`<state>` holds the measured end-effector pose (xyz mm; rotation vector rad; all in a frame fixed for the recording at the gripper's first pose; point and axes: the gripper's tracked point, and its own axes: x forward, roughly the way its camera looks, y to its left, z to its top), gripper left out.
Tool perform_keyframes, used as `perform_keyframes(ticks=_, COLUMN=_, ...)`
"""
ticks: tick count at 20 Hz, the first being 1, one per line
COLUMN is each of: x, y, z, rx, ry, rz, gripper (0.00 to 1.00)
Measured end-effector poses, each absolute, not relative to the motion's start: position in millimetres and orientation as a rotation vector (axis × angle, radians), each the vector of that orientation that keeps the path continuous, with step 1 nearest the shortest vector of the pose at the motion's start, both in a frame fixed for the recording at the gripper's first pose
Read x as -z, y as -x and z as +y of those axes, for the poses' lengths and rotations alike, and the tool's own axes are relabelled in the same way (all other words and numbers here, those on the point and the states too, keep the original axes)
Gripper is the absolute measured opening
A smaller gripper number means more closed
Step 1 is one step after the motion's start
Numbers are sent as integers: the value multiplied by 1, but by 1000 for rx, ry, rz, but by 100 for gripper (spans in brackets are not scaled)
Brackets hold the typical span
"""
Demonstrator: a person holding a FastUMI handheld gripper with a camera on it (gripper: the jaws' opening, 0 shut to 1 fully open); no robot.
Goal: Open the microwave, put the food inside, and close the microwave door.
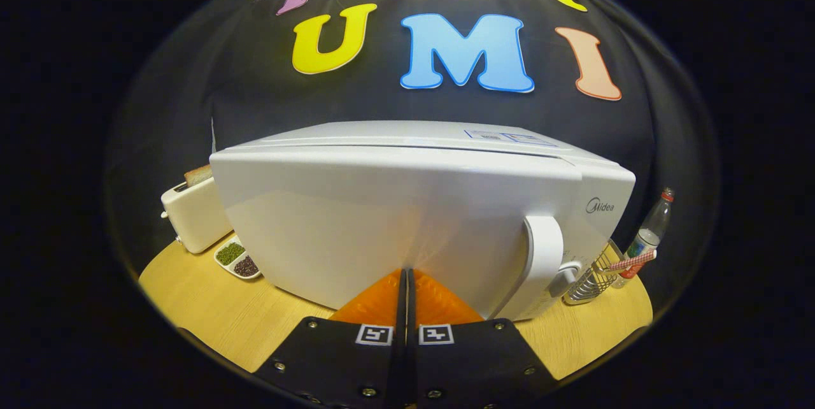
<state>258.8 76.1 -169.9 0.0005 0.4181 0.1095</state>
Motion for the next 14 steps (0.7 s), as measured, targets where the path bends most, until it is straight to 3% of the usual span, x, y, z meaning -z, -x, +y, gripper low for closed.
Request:
perform_keyframes(ticks=4, x=167, y=-252, z=80, rx=-114, ry=-6, rz=438, gripper=1)
perform_keyframes(ticks=14, x=88, y=-177, z=73, rx=-122, ry=28, rz=266, gripper=1)
